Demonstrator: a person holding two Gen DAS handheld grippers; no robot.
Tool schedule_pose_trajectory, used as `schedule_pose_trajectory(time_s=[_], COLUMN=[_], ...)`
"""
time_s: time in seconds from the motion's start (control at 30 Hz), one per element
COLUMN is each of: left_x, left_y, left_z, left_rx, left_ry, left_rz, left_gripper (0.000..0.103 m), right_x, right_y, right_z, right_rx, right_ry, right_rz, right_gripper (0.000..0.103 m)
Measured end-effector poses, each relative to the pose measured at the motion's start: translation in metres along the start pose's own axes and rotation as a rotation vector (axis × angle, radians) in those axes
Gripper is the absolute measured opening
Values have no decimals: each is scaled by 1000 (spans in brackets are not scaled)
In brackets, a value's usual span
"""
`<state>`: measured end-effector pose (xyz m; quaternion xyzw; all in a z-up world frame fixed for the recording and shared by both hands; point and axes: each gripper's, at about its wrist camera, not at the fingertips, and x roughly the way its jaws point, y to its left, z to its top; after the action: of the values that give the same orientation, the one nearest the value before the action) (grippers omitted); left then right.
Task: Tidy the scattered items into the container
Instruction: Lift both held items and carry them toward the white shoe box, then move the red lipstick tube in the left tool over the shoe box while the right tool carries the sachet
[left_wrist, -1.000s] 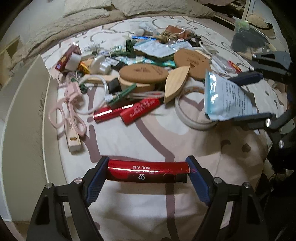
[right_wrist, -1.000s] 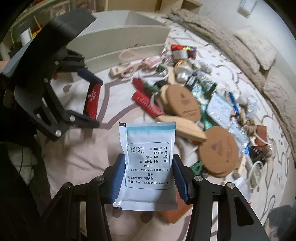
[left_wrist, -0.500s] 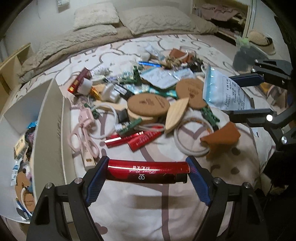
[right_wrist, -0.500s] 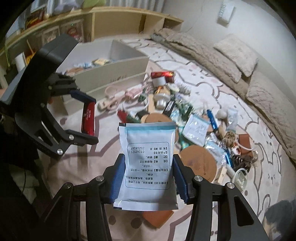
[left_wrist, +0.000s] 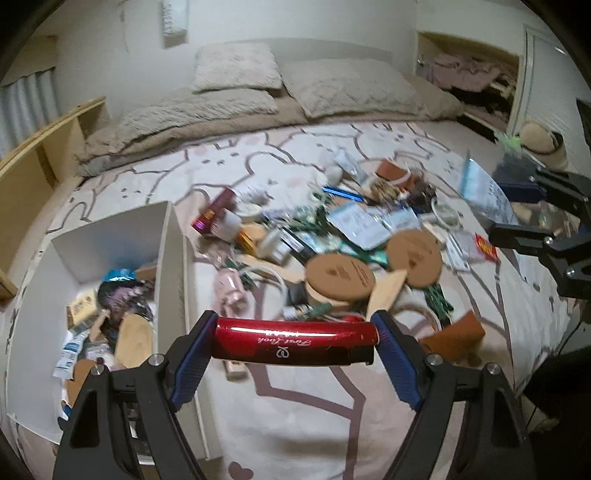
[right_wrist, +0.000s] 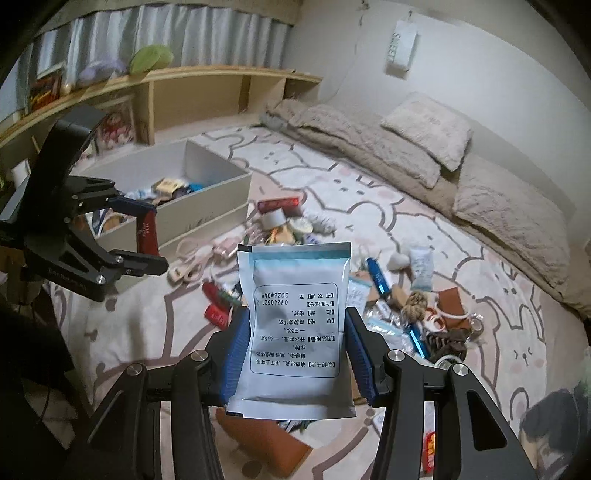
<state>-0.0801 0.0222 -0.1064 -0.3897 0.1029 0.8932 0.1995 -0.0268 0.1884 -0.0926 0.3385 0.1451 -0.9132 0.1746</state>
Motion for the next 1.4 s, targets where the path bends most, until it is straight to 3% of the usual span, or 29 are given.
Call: schedule_pose_trajectory(time_s=[0.43,0.77,1.13,1.4], left_x=[-43,-84,-130,-142], left_y=[33,56,73,111], left_z=[29,55,93,99], left_rx=[-83,-117,-113,-232], left_ry=[-146,-241,-356,-407], left_rz=[84,165,270,295], left_gripper=[83,83,83,83], right_x=[-24,-31,-50,-43], right_y=[-6,4,26,49], right_z=[26,55,115,151], right_rx=[35,21,-45,-38], right_ry=[-113,-138,-220,-276], right_rz=[-40,-55,-61,-14], right_gripper=[51,51,51,51])
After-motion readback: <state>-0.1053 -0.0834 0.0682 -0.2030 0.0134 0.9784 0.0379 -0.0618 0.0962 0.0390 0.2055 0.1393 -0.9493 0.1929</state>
